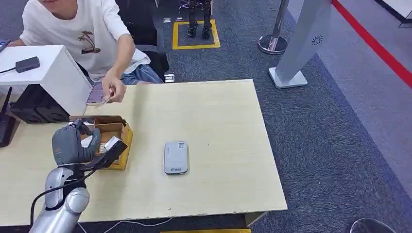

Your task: Pass the card to the sensor for recognition and then transmit it.

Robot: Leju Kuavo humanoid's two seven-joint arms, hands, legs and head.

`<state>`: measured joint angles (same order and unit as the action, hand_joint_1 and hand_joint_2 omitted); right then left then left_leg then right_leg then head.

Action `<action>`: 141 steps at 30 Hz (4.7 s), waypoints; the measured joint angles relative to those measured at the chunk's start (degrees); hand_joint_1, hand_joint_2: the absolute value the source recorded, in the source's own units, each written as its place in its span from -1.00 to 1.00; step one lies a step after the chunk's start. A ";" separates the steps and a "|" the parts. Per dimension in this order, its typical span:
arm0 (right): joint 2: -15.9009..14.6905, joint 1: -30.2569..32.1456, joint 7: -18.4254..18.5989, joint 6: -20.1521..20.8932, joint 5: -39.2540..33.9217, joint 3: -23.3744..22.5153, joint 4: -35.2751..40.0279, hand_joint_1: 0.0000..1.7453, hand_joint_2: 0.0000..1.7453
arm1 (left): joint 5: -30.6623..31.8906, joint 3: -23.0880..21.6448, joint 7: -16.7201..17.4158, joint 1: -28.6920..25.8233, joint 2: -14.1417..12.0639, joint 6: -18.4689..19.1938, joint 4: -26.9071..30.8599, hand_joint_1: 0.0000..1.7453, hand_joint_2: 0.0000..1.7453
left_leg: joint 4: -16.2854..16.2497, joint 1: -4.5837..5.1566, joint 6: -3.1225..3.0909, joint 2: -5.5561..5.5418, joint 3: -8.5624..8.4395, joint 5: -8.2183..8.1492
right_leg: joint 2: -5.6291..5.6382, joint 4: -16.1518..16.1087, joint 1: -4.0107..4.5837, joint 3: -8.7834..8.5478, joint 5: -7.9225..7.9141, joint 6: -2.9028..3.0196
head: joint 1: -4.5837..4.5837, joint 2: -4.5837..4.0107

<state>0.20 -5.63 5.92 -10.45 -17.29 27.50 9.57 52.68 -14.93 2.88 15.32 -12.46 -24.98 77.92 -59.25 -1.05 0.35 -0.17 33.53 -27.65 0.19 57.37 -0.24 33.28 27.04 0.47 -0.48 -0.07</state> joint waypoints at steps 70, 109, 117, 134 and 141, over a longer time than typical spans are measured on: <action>0.00 0.68 -0.46 -0.17 0.68 0.00 -0.04 -1.00 1.00 | -4.11 1.49 -1.79 -1.93 -4.90 3.06 6.56 1.00 1.00 | 0.00 0.00 0.00 -0.02 0.01 0.00 | -0.01 0.01 0.00 0.00 0.01 0.00 | 0.00 0.00; 0.00 0.64 0.33 -0.15 2.25 0.68 -0.09 -1.00 1.00 | -4.24 2.01 -1.79 -1.84 -5.44 3.94 6.42 1.00 1.00 | 0.00 0.00 0.00 -0.02 0.01 0.00 | -0.01 0.01 0.00 0.00 0.01 0.00 | 0.00 0.00; 0.00 -0.34 1.38 0.17 3.85 1.90 0.02 -1.00 1.00 | 3.54 0.17 -0.63 2.81 -4.65 5.73 2.14 1.00 1.00 | -0.01 0.01 0.00 -0.02 -0.01 0.01 | -0.01 0.01 0.00 0.00 0.00 0.00 | 0.00 0.00; 0.00 -1.25 1.92 0.94 4.96 2.27 0.20 -1.00 1.00 | 9.07 -10.69 0.35 7.23 0.50 6.12 -4.96 1.00 1.00 | -0.01 0.03 -0.01 0.00 -0.01 0.00 | 0.00 0.01 -0.05 0.02 0.00 -0.01 | 0.00 0.00; 0.00 -1.32 1.92 1.01 4.98 2.27 0.20 -1.00 1.00 | 9.79 -14.66 -0.20 7.29 1.88 7.17 -5.20 1.00 1.00 | -0.01 0.05 -0.01 -0.02 0.02 0.00 | -0.01 0.01 -0.06 0.01 0.00 -0.01 | 0.00 0.00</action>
<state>0.20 -6.95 7.85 -9.44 -12.31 29.77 9.77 62.47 -29.59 2.69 22.60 -10.58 -17.81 72.72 -59.27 -1.00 0.34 -0.20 33.55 -27.65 0.18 57.38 -0.29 33.28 27.04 0.46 -0.48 -0.07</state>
